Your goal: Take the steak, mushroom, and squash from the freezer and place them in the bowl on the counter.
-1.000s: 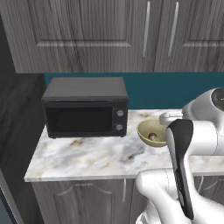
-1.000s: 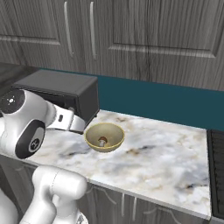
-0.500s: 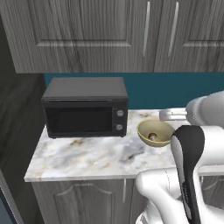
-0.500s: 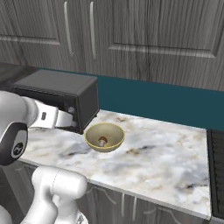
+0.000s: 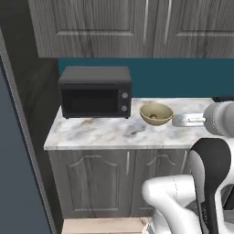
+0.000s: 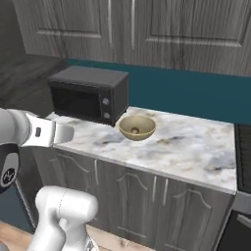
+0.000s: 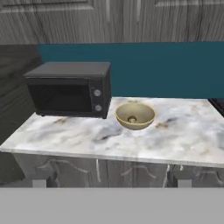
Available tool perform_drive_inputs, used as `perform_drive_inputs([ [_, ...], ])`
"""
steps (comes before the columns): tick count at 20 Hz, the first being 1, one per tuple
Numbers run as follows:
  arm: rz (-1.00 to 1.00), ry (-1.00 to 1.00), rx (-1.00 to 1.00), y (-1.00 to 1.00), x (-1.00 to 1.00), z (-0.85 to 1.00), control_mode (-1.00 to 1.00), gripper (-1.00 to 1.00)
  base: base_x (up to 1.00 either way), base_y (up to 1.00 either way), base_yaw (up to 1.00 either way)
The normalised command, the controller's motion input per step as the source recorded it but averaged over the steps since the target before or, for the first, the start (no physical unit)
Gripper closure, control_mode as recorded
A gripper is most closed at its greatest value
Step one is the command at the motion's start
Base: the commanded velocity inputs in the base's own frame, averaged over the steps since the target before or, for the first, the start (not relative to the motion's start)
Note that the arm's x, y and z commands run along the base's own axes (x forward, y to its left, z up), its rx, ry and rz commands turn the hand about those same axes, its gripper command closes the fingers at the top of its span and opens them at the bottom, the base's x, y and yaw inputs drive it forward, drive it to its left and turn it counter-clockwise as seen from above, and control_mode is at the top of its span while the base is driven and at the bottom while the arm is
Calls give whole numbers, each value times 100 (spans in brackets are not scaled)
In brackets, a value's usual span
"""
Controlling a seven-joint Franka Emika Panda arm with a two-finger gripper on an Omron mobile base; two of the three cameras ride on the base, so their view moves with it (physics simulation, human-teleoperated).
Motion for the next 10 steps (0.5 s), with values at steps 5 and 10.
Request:
perform_drive_inputs([
  [5, 0, 0, 0, 0, 0, 0, 100, -100, -93, 93, 3],
  [10, 0, 0, 0, 0, 0, 0, 100, -100, -25, 100, 0],
])
